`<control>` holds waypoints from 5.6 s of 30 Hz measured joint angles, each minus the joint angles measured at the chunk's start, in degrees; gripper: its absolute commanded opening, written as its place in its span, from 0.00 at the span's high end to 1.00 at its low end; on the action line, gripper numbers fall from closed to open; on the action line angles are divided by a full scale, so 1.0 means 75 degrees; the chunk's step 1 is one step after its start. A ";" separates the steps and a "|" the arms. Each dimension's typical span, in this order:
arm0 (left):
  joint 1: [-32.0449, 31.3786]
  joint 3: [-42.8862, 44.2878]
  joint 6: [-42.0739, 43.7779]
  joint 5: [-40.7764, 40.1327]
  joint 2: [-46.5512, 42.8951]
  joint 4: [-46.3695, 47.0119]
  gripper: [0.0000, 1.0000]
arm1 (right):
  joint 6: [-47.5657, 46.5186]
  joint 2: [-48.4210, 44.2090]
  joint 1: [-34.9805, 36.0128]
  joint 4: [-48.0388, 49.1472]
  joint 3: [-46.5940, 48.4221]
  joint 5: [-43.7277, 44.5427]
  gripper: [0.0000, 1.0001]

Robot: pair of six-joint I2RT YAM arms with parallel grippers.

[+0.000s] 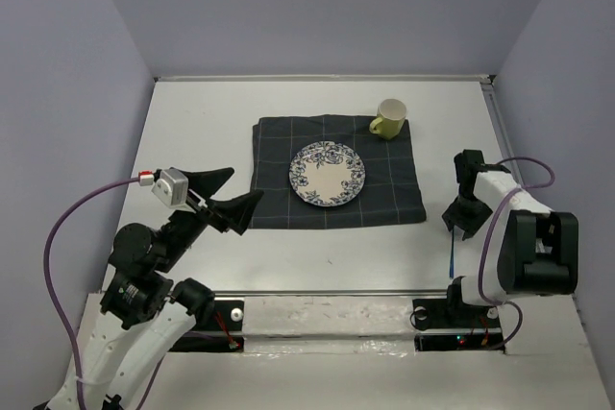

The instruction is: Set the dinner table for one person

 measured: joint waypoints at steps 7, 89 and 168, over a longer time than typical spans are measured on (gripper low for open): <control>-0.0038 0.0006 0.0003 -0.0017 0.0000 -0.0015 0.01 | -0.0612 0.0694 -0.0242 0.0108 0.0166 -0.0254 0.61; 0.0816 0.0009 -0.0029 -0.0294 0.1687 -0.0026 0.01 | -0.3072 0.3803 0.3506 0.2745 0.4092 -0.0883 1.00; 0.5426 0.1932 -0.0082 -0.3226 1.0244 -0.2352 0.98 | -0.1827 -0.2655 0.4162 0.6435 -0.0793 -0.3139 0.49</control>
